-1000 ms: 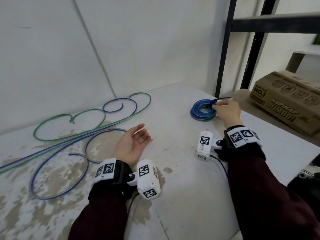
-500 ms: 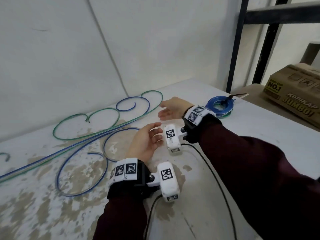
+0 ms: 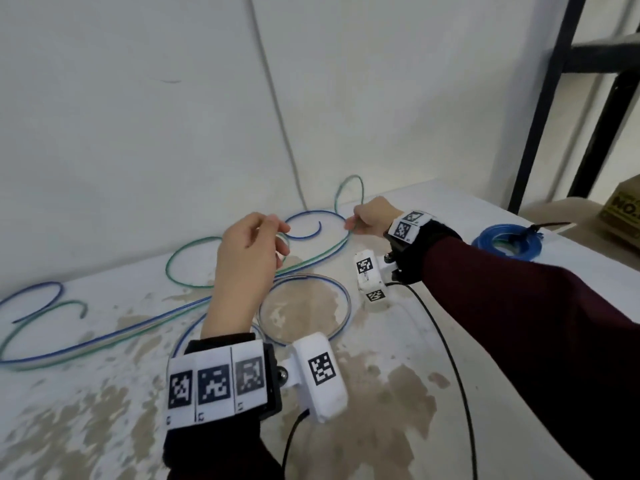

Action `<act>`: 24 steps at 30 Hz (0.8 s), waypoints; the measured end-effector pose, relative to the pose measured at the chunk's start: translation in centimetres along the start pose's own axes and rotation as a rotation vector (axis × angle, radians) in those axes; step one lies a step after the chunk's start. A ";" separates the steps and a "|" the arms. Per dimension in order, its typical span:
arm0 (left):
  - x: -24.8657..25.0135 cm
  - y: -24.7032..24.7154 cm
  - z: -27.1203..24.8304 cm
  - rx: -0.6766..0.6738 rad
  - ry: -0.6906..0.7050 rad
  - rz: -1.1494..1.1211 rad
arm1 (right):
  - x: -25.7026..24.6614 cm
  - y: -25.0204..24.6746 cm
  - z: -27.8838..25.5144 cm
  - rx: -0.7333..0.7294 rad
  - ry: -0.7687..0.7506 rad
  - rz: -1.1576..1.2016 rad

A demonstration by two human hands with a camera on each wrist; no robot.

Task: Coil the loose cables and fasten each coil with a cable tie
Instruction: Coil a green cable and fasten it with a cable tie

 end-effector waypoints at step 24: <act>5.4 -11.7 -2.8 0.141 0.389 0.333 | -9.7 7.2 -19.7 -0.185 -0.855 -0.397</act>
Point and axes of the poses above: each hand's wrist, its own z-axis towards the middle knuckle, its own y-axis out of the palm, x = y × z, the point moved 1 cm from there along z, towards the middle knuckle, and after that the axes turned 3 degrees about z, right-handed, at the moved point
